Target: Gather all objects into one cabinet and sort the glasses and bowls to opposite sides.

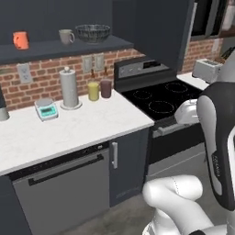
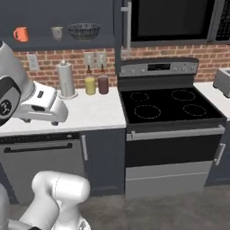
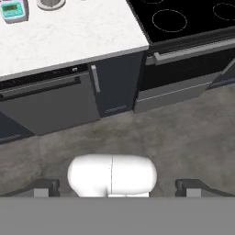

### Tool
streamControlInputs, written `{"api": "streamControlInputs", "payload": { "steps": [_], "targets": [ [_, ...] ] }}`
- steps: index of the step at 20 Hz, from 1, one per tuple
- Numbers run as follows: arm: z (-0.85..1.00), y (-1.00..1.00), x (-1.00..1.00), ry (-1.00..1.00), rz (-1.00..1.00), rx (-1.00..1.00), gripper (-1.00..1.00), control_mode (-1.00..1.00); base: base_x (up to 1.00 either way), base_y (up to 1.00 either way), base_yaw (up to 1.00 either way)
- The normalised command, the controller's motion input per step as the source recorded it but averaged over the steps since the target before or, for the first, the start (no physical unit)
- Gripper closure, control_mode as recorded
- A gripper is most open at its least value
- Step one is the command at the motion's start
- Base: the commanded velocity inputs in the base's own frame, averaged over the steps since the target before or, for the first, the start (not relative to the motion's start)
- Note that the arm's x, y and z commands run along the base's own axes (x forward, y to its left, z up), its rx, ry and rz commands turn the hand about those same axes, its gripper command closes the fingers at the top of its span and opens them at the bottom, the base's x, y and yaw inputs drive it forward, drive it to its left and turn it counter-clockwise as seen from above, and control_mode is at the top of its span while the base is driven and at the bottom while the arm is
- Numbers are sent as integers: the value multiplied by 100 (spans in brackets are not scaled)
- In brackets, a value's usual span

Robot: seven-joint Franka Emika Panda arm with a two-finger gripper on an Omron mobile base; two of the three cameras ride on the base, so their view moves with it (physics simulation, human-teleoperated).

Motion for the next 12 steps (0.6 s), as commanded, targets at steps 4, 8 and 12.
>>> {"api": "streamControlInputs", "payload": {
  "steps": [4, 8, 12],
  "targets": [
    [0, 0, 0, 0, 0, 0, -100, 100, 0, 3, -48],
    [0, 0, 0, 0, 0, 0, -100, 100, -14, 27, -32],
    [0, 0, 0, 0, 0, 0, -100, 100, -36, 93, -18]
  ]
}}
